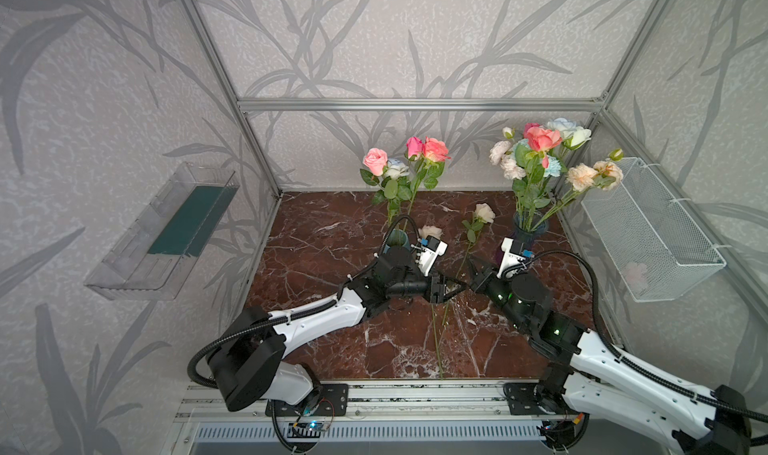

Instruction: Arrange the flowers into the vase

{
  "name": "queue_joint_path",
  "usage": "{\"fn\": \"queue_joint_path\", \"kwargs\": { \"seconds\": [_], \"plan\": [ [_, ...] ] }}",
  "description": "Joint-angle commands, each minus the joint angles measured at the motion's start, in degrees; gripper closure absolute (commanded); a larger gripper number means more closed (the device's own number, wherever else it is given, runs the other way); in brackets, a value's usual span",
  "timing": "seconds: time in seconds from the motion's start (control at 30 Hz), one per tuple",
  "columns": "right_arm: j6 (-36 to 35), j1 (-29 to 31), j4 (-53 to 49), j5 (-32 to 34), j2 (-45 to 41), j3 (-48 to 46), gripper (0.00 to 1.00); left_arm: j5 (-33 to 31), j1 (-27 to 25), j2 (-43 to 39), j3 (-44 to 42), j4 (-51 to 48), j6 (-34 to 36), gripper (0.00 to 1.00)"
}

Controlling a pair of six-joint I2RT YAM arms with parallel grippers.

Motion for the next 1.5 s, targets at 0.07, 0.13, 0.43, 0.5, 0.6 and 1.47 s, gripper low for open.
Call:
{"fn": "queue_joint_path", "kwargs": {
  "seconds": [0.07, 0.13, 0.43, 0.5, 0.6, 1.47],
  "plan": [
    [-1.4, 0.6, -3.2, 7.4, -0.2, -0.6, 1.00, -0.6, -0.1, -1.6, 2.7, -2.2, 1.2, 0.55],
    [-3.0, -0.6, -8.3, 10.1, 0.4, 0.1, 0.95, -2.2, -0.2, -5.6, 2.1, -4.0, 3.4, 0.53],
    [-16.5, -6.2, -29.4, -16.5, 33.3, 22.2, 0.63, -40.1, -0.1, -31.7, -5.6, -13.2, 17.4, 0.29],
    [-18.1, -6.1, -28.1, -18.2, 41.2, 25.9, 0.61, -48.4, 0.1, -34.9, -6.6, -14.3, 17.5, 0.26],
    [-18.6, -6.2, -26.7, -16.9, 50.0, 31.5, 0.58, -51.5, 0.1, -36.9, -7.1, -14.5, 18.3, 0.26],
    [-12.9, -14.3, -24.5, -15.9, 69.0, 42.0, 1.00, -49.1, 0.7, -36.9, -6.8, -14.5, 18.4, 0.25]
  ]
}}
